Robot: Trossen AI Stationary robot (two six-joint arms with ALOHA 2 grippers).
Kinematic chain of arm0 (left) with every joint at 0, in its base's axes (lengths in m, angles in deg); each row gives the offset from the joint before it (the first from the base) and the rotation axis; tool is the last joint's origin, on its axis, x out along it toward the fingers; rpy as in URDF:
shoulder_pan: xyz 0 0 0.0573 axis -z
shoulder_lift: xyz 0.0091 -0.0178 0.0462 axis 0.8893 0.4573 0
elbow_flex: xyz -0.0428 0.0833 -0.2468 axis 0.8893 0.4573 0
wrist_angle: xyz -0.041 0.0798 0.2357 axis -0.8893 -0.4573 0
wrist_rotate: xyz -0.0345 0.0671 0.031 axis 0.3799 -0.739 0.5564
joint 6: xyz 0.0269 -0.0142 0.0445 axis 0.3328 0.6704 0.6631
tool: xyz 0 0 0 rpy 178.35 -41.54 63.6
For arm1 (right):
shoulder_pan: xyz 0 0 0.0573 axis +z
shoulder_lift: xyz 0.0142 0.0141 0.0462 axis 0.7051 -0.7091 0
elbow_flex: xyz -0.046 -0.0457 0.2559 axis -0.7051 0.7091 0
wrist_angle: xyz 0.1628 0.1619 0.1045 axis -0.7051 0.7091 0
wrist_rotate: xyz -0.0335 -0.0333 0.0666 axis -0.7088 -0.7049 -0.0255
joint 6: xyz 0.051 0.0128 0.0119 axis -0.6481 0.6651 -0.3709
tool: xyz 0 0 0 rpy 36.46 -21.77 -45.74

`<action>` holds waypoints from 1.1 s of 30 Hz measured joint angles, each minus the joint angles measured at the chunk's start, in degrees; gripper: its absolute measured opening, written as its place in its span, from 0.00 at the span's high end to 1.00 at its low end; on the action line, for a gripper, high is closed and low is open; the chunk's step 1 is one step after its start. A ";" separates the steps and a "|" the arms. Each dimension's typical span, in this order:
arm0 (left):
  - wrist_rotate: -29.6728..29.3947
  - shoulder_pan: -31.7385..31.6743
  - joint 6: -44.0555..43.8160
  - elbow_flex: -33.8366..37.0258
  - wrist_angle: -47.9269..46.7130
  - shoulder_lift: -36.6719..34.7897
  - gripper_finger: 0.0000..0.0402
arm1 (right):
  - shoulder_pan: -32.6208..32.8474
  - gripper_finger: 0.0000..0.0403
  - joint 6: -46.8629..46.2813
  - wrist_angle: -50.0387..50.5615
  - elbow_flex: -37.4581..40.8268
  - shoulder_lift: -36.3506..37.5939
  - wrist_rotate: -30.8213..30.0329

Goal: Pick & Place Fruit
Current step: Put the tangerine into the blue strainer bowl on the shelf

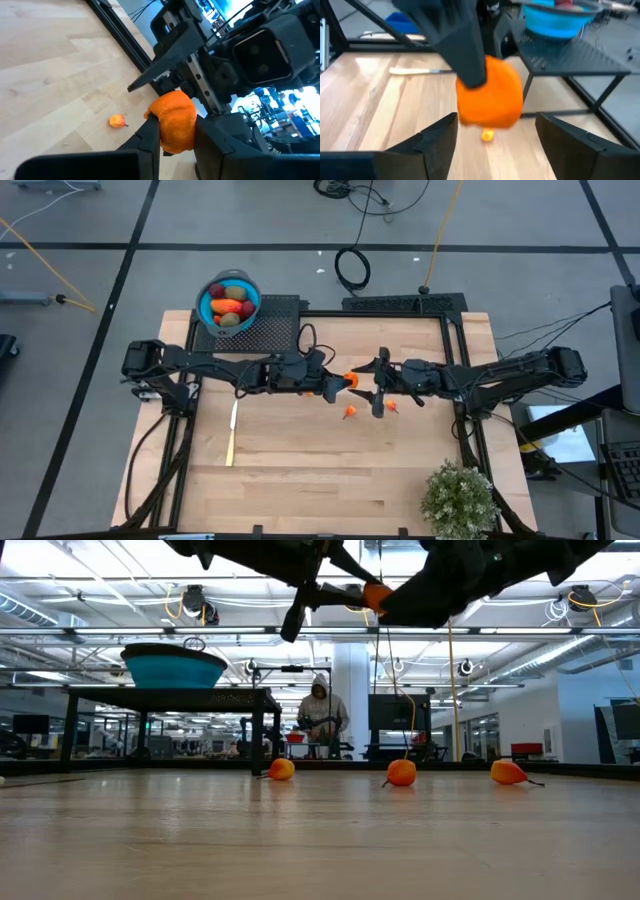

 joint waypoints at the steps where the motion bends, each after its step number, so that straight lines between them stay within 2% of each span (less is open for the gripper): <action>1: 0.01 -0.02 0.00 0.00 -0.16 0.00 0.80 | 0.00 0.34 -0.32 0.97 0.00 0.31 -0.02; 6: 0.13 -0.12 0.11 0.02 -1.12 -0.57 0.79 | 0.00 0.32 -0.38 5.57 0.00 3.25 -0.07; 12: -0.48 -0.50 1.96 0.04 -2.94 -3.92 0.79 | -0.18 0.40 -2.00 12.07 0.00 9.14 -0.15; 19: -4.93 -1.09 7.10 0.02 -9.55 -11.25 0.79 | -0.55 0.60 -2.59 16.33 0.07 15.89 -0.19; 29: -12.62 -2.92 11.21 0.01 -26.65 -22.64 0.79 | -0.55 0.97 -1.39 18.10 0.09 23.66 0.08; 33: -16.42 -3.25 13.36 -0.05 -32.17 -26.55 0.79 | -0.55 0.98 -1.68 20.10 0.11 26.11 3.06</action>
